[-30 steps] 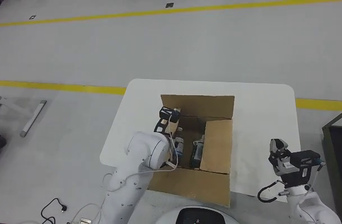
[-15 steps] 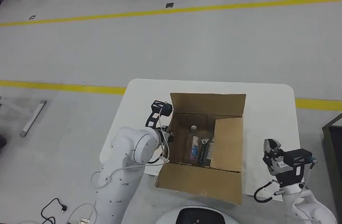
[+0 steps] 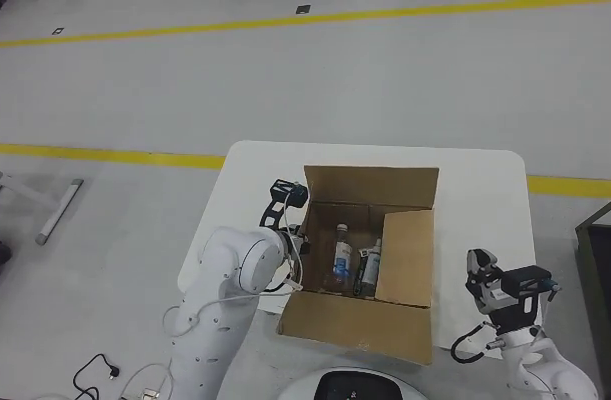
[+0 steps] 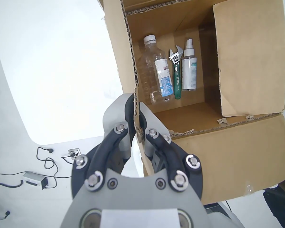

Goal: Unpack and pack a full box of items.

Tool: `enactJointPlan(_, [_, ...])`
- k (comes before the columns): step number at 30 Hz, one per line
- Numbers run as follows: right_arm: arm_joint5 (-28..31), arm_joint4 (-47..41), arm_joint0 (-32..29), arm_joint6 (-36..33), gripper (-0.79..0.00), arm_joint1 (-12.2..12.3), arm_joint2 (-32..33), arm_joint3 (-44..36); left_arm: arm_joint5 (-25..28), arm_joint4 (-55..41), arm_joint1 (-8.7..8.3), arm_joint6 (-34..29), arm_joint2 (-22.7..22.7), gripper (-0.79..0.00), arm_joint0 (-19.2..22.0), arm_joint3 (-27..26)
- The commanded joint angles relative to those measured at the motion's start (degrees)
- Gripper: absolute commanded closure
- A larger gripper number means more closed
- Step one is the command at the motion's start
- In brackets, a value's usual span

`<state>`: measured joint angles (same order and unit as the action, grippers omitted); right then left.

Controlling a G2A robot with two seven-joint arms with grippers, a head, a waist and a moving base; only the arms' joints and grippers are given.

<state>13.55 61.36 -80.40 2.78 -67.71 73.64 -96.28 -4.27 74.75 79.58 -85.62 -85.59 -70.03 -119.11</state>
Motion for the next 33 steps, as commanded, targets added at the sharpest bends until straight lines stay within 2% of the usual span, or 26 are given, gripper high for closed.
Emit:
enactJointPlan(1, [0.03, 0.14, 0.03, 0.04, 0.0, -0.04, -0.02, 0.17, 0.02, -1.06, -0.06, 2.17, -0.25, 0.0, -0.89, 0.85])
enactJointPlan(12, [0.41, -0.07, -0.13, -0.2, 0.0, -0.2, 0.41, 0.4, -2.34, -17.21, -0.51, 4.34, -7.38, 0.0, 0.31, 1.19])
enactJointPlan(20, [0.6, -0.11, 0.05, -0.36, 0.0, -0.35, 0.48, 0.66, -4.57, -31.83, -1.19, 1.8, -12.92, 0.0, 1.82, 6.38])
enactJointPlan(24, [0.64, -0.07, 0.09, -0.44, 0.0, -0.42, 0.49, 0.84, -4.41, -33.04, -1.88, 1.16, -14.58, 0.0, 2.28, 8.81])
enactJointPlan(25, [0.65, -0.04, 0.11, -0.48, 0.0, -0.44, 0.51, 0.86, -4.56, -32.49, -2.04, 1.28, -14.63, -0.046, 2.3, 9.13])
enactJointPlan(27, [0.69, -0.04, 0.14, -0.52, 0.0, -0.47, 0.55, 0.87, -4.84, -31.4, -2.35, 1.35, -14.43, -0.582, 2.33, 9.58])
enactJointPlan(28, [0.73, -0.11, 0.17, -0.52, 0.0, -0.49, 0.59, 0.82, -4.87, -30.32, -2.52, 1.38, -14.23, -0.785, 2.34, 9.58])
enactJointPlan(33, [0.72, -0.34, 0.22, -0.66, 0.0, -0.56, 0.79, 0.45, -5.34, -23.58, -3.29, 2.29, -12.47, -0.785, 2.28, 8.66])
